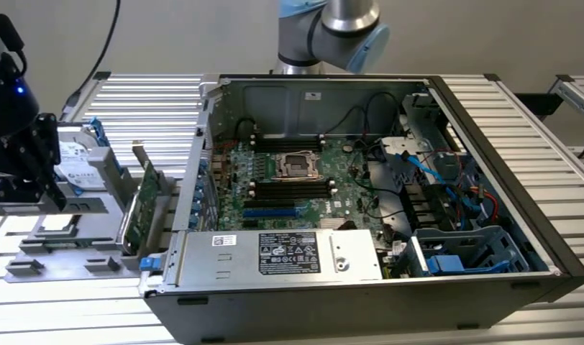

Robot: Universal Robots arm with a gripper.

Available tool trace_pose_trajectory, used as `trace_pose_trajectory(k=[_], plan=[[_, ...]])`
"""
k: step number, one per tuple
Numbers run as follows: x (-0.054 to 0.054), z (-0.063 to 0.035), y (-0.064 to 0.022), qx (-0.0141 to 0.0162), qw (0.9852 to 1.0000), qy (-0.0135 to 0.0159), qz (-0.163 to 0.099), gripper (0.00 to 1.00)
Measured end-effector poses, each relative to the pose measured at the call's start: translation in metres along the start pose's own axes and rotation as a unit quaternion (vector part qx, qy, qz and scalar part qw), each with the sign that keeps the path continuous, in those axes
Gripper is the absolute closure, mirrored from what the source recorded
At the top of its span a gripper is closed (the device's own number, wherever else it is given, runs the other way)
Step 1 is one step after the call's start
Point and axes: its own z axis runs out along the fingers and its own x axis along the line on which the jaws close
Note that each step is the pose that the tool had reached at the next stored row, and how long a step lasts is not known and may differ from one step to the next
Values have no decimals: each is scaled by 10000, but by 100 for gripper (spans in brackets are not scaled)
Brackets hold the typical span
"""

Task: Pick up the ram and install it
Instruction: 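Pick up the ram and move it above insertion slot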

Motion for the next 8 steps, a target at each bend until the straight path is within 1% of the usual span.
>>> trace_pose_trajectory(k=[8], plan=[[23, -338, -290, -21, 10000, -3, -14, 86]])
